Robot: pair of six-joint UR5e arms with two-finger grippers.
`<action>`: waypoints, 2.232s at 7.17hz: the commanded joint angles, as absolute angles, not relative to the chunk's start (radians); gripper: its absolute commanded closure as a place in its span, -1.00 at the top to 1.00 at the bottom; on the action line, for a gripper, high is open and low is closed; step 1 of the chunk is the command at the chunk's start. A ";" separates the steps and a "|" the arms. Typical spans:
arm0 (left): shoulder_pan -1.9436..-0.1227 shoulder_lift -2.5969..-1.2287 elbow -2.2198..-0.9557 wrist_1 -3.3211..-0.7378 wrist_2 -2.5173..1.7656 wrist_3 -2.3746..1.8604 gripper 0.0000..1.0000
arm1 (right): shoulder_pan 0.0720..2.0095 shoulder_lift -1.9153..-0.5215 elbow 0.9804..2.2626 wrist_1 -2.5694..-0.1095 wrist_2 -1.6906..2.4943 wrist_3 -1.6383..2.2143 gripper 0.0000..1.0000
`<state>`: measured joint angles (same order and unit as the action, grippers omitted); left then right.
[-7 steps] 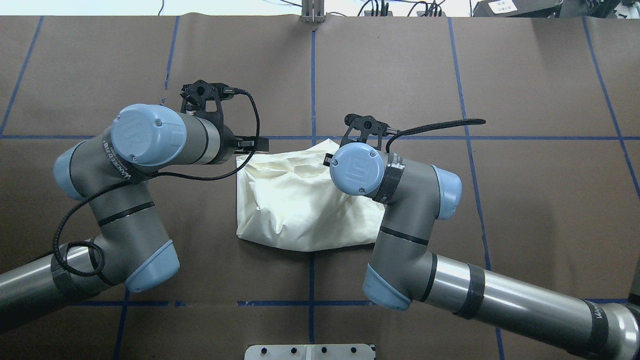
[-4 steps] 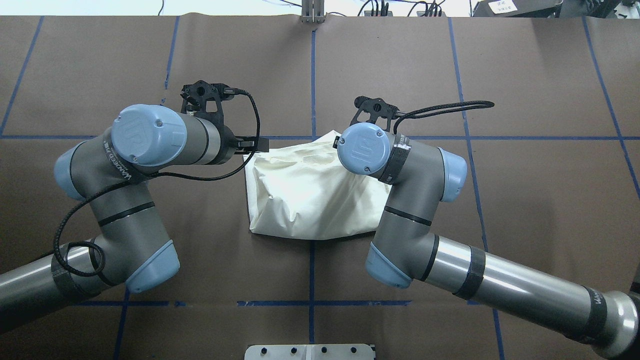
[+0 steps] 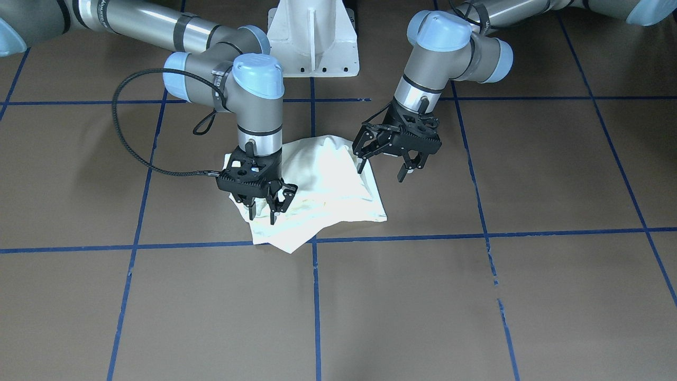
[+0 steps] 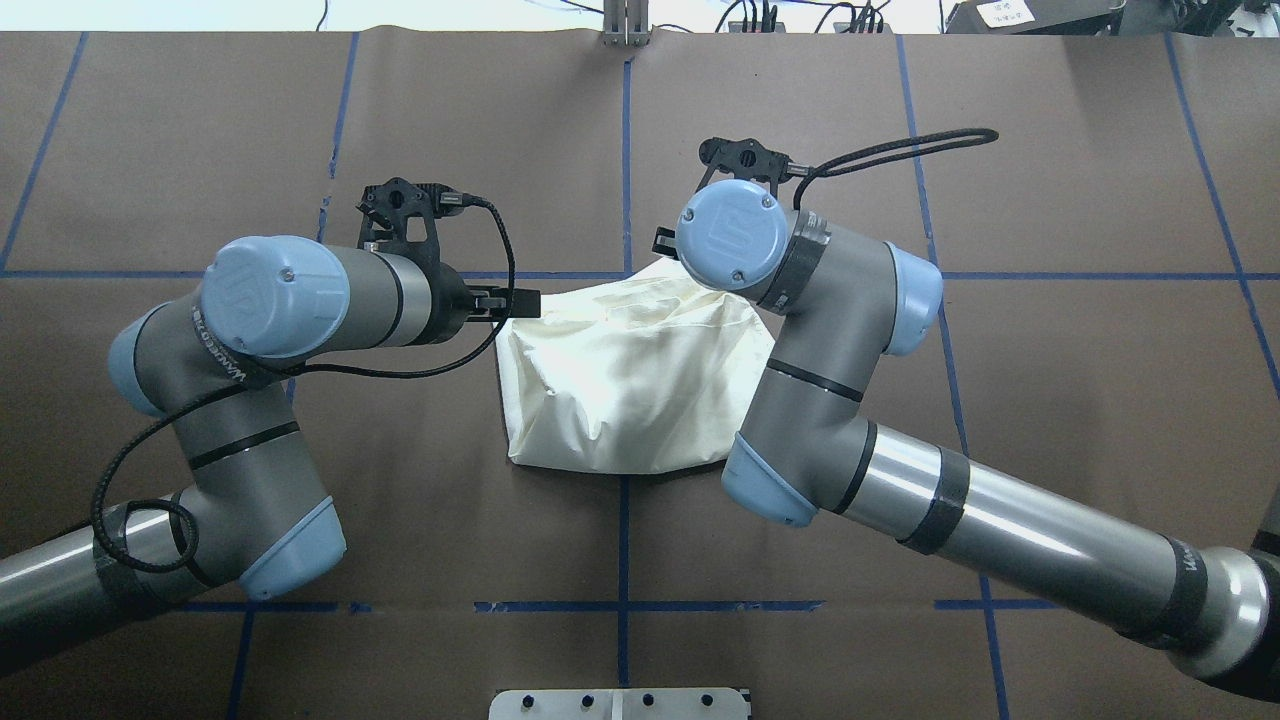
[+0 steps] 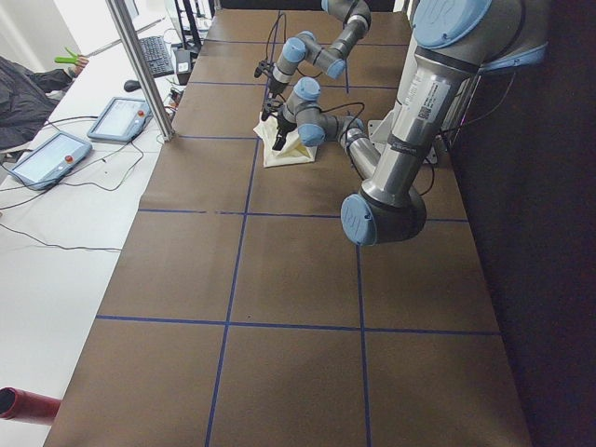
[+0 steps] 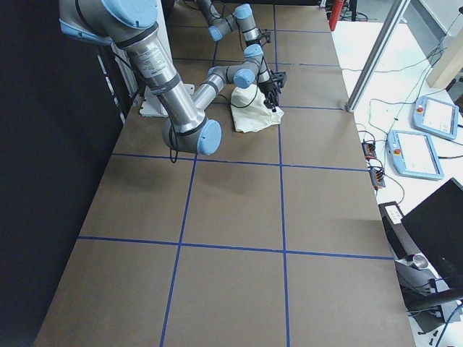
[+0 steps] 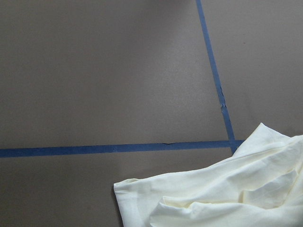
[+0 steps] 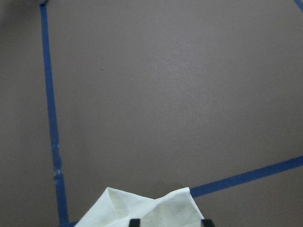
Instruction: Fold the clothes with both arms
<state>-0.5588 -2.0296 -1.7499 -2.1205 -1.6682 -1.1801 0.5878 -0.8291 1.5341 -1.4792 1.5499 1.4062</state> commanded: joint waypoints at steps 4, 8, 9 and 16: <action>-0.425 -1.942 -1.730 -2.442 -1.669 -0.820 1.00 | 0.718 -0.879 1.635 -1.479 1.755 1.181 1.00; -0.391 -1.960 -1.596 -2.581 -1.666 -0.781 1.00 | 0.724 -0.910 1.660 -1.477 1.753 1.181 1.00; -0.367 -1.962 -1.594 -2.591 -1.666 -0.782 1.00 | 0.729 -0.911 1.660 -1.477 1.753 1.181 1.00; -0.296 -1.968 -1.592 -2.689 -1.735 -0.775 1.00 | 0.735 -0.922 1.663 -1.477 1.750 1.181 1.00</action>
<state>-0.3063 -1.9741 -1.5931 -2.6533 -1.7029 -0.7748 0.7337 -0.9177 1.6628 -1.4780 1.7513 1.1812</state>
